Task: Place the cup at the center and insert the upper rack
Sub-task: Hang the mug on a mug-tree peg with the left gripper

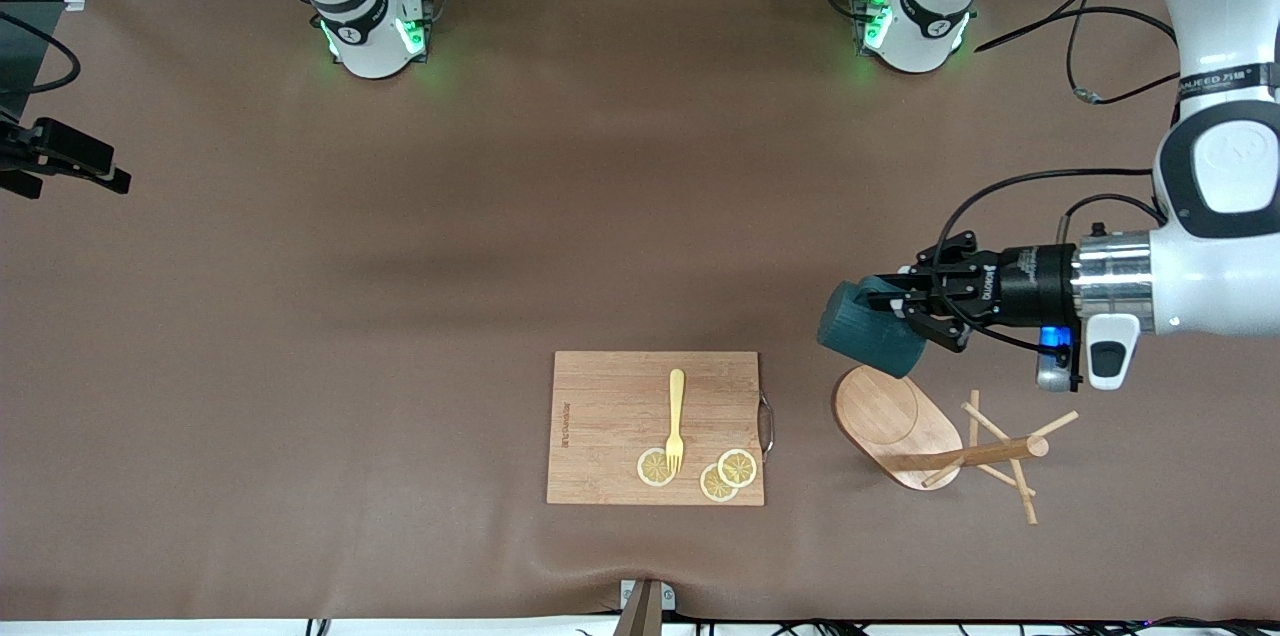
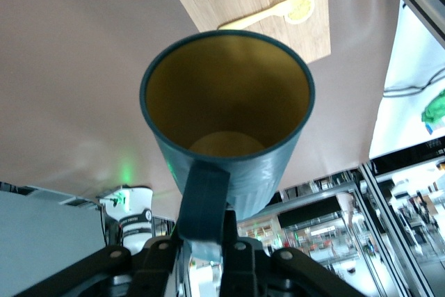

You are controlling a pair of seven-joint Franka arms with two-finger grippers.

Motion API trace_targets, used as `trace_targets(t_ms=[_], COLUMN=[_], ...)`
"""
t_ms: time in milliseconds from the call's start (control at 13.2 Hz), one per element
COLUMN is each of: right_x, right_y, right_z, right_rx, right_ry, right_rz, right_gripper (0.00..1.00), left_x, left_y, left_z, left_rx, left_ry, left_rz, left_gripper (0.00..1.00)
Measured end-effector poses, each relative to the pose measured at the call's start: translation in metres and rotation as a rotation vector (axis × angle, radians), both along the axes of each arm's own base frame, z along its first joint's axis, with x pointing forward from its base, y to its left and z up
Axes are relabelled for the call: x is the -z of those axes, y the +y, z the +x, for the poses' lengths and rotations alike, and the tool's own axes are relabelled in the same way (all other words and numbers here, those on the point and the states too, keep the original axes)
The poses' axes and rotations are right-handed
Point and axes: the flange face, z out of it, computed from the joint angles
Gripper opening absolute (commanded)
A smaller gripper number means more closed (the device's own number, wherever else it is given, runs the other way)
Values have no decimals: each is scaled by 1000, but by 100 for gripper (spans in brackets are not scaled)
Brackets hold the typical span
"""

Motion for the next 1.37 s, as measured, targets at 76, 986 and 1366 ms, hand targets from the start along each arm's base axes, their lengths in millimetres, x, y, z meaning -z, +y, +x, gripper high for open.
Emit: trace_targets(t_ms=[76, 986, 1366], right_x=[0, -1, 0], right_y=[0, 1, 1], right_z=[0, -1, -2], right_rx=[0, 0, 0], right_ry=[1, 4, 11], right_rz=[0, 0, 0], right_gripper=[100, 100, 100], left_x=[6, 79, 97], left_y=[6, 87, 99], left_z=[3, 27, 32], left_rx=[-4, -78, -114], left_ry=[7, 66, 90], left_rz=[-24, -262, -304], left_gripper=[0, 0, 0])
